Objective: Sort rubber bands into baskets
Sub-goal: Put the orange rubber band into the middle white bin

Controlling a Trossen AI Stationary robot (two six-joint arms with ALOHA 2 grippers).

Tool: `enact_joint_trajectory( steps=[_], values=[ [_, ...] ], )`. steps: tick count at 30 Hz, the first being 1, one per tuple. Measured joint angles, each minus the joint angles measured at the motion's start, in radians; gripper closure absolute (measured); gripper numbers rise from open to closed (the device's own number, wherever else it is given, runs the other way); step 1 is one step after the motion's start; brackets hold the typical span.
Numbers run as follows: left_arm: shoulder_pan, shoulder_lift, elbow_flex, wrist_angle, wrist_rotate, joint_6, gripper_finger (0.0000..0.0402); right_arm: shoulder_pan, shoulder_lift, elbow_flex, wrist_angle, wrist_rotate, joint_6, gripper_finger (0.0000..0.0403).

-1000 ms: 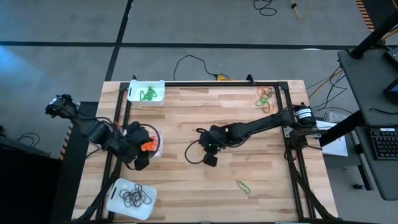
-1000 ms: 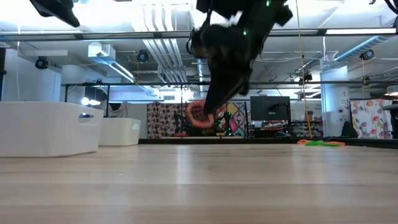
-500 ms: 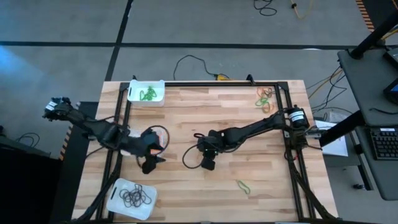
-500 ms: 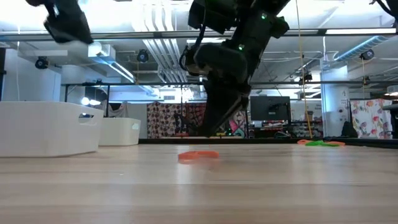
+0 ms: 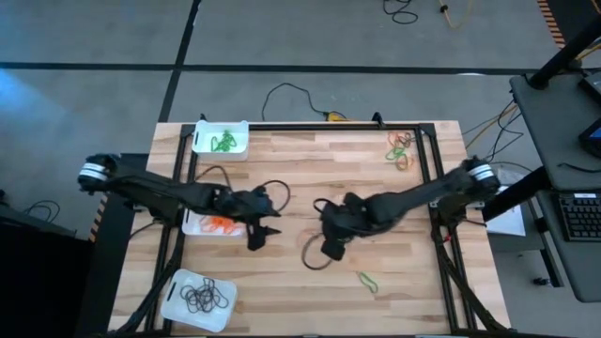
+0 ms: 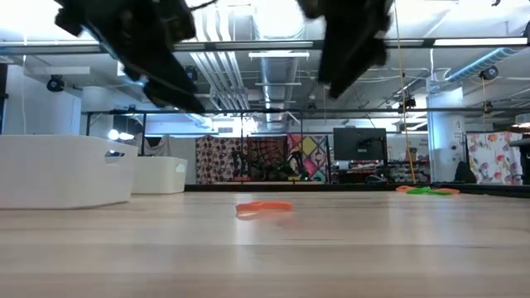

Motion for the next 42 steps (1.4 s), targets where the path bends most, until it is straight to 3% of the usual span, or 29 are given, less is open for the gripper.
enact_joint_trajectory(
  steps=[5,10,13,20,25,34,42],
  values=[
    [0.006,0.16,0.048,0.157,-0.018,0.035,0.0156,0.095,-0.083,0.0,-0.043,0.135,0.186,0.0183],
    [0.034,0.285,0.112,0.197,-0.061,0.036,0.0163,0.166,-0.102,-0.001,-0.048,0.218,0.293,0.0184],
    [0.059,0.364,0.112,0.209,-0.083,0.064,0.0178,0.188,-0.094,-0.002,-0.064,0.22,0.338,0.0184],
    [0.035,0.5,0.11,0.312,-0.014,0.118,0.0247,0.225,-0.054,-0.004,-0.098,0.216,0.401,0.0184],
    [0.039,0.591,0.108,0.359,-0.035,0.052,0.0289,0.247,-0.031,-0.004,-0.101,0.185,0.418,0.0184],
    [0.041,0.643,0.112,0.356,-0.064,-0.113,0.0392,0.258,-0.026,-0.004,-0.107,0.185,0.395,0.0184],
    [0.031,0.58,0.135,0.291,-0.048,-0.13,0.0401,0.258,-0.026,-0.004,-0.107,0.193,0.378,0.0184]
  ],
)
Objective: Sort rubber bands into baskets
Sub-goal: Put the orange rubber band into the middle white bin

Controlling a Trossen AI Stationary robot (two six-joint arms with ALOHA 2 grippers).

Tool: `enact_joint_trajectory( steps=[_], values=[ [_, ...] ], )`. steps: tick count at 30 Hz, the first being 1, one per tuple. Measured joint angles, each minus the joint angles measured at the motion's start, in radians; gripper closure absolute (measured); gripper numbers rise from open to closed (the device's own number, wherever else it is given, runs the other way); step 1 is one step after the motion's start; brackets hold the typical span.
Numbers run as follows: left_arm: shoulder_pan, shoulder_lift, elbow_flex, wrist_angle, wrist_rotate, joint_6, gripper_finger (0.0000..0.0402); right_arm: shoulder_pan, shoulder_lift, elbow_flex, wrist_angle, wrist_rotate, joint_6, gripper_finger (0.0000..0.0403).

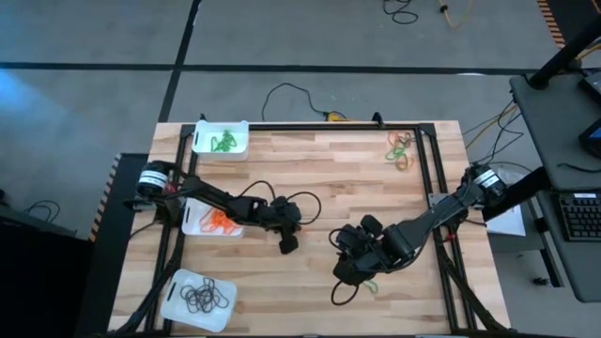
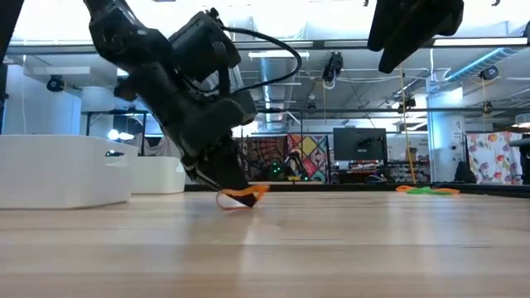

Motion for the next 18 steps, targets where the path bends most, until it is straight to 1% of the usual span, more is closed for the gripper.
enact_joint_trajectory(
  steps=[3,7,12,14,16,18],
  values=[
    [-0.003,-0.055,0.017,-0.05,0.015,0.02,0.0401,0.0,0.0,0.0,0.0,0.0,0.0,0.0184],
    [-0.002,-0.167,0.025,-0.132,0.008,0.057,0.0401,0.0,0.0,0.0,-0.002,0.0,-0.013,0.0184],
    [-0.006,-0.362,0.022,-0.314,-0.037,0.093,0.0401,0.0,0.0,0.0,-0.004,0.0,-0.027,0.0184],
    [-0.006,-0.42,0.021,-0.355,-0.057,0.107,0.0401,0.0,0.0,0.0,-0.003,0.001,-0.036,0.0184],
    [-0.006,-0.443,0.013,-0.352,-0.082,0.106,0.0401,-0.002,0.0,0.0,-0.003,0.002,-0.054,0.0184],
    [-0.005,-0.437,0.011,-0.332,-0.084,0.106,0.0399,-0.002,0.0,0.0,-0.003,0.002,-0.065,0.0184]
  ],
)
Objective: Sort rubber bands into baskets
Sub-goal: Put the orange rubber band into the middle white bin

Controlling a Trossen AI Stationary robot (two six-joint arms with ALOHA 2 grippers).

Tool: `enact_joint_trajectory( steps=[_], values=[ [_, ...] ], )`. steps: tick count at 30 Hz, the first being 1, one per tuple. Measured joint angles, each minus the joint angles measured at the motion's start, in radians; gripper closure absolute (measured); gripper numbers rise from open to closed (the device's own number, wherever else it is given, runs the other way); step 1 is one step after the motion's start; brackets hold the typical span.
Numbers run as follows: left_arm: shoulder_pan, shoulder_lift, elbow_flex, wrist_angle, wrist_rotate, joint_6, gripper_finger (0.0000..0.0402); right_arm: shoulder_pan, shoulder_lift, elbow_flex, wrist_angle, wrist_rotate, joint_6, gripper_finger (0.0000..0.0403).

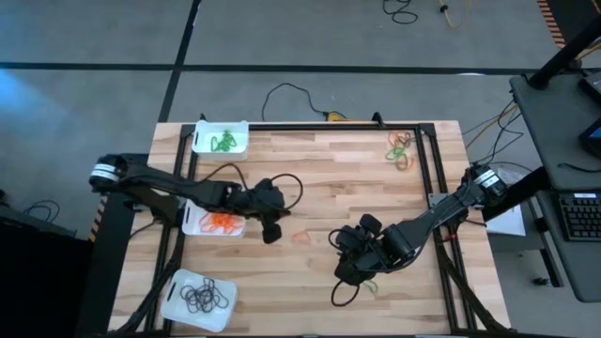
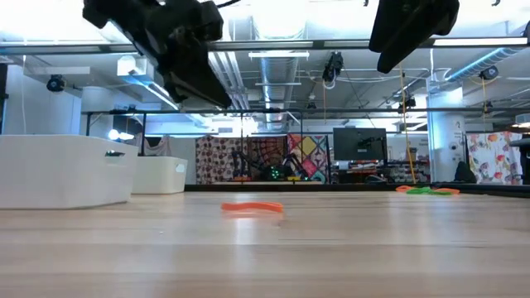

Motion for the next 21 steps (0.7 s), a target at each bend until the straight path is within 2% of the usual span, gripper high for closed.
enact_joint_trajectory(
  steps=[4,7,11,15,21],
  values=[
    [-0.007,0.085,0.0,0.045,0.002,-0.011,0.037,0.003,0.0,0.0,0.0,0.0,0.008,0.0184],
    [-0.018,0.19,0.002,0.153,0.013,0.002,0.0336,0.009,0.0,0.0,0.0,0.0,0.012,0.0184],
    [-0.018,0.359,0.093,0.146,0.013,0.087,0.0299,0.01,0.0,0.0,-0.001,-0.004,0.013,0.0184],
    [-0.018,0.441,0.156,0.144,0.046,0.166,0.0291,0.015,0.0,0.0,-0.004,-0.059,0.016,0.0184],
    [-0.015,0.47,0.142,0.168,0.059,0.219,0.0299,0.035,0.0,-0.001,-0.03,-0.081,0.069,0.0184]
  ],
)
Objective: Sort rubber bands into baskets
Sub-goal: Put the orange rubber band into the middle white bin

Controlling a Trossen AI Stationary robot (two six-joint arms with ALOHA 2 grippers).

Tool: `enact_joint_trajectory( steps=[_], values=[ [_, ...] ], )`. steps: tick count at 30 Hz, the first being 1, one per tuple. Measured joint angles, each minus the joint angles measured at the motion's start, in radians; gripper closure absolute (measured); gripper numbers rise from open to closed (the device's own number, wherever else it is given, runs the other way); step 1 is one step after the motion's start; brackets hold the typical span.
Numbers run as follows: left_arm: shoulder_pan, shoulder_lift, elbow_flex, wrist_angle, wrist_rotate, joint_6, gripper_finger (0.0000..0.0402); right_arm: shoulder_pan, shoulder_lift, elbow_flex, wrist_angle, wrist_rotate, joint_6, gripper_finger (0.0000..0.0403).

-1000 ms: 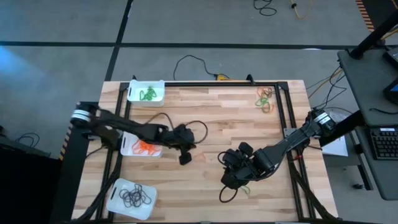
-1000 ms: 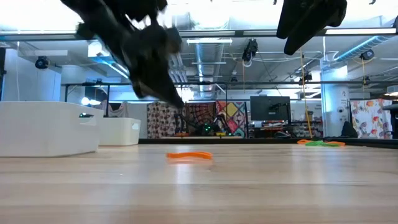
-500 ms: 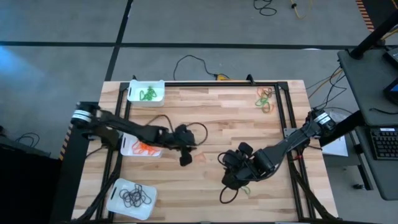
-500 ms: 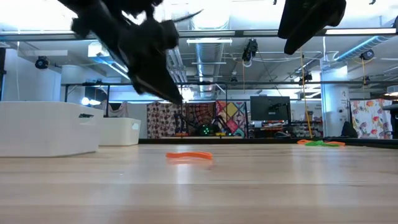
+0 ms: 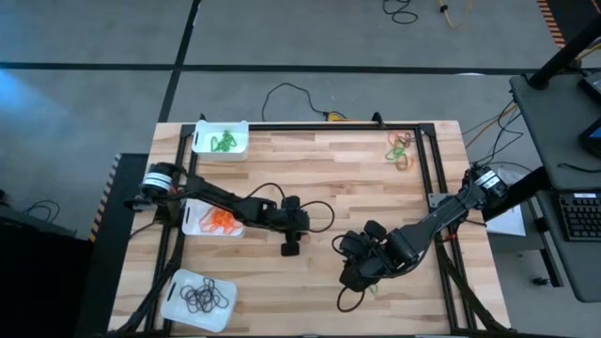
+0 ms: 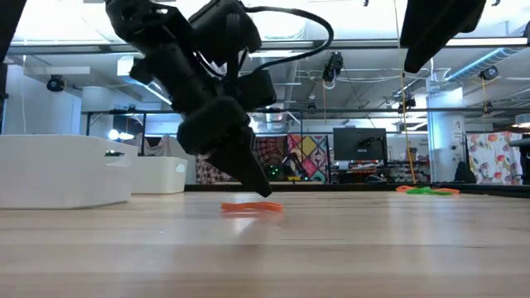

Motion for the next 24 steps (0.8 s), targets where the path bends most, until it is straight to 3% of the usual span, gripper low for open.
enact_joint_trajectory(
  steps=[4,8,15,20,24],
  values=[
    [0.001,0.041,-0.002,0.012,-0.026,-0.022,0.0314,0.007,0.0,0.0,-0.001,0.001,0.006,0.0184],
    [0.005,0.08,0.006,0.026,0.013,-0.058,0.0335,0.007,0.0,0.0,-0.003,0.0,-0.005,0.0184],
    [-0.033,0.091,0.014,-0.037,-0.006,-0.13,0.0397,0.007,0.0,0.0,-0.035,0.001,-0.021,0.0184],
    [-0.036,-0.012,0.003,-0.17,-0.03,-0.173,0.0401,0.007,0.0,0.0,-0.051,0.0,-0.036,0.0184],
    [-0.036,-0.19,0.02,-0.357,-0.093,-0.207,0.0401,0.007,0.0,0.0,-0.051,0.001,-0.065,0.0184]
  ],
)
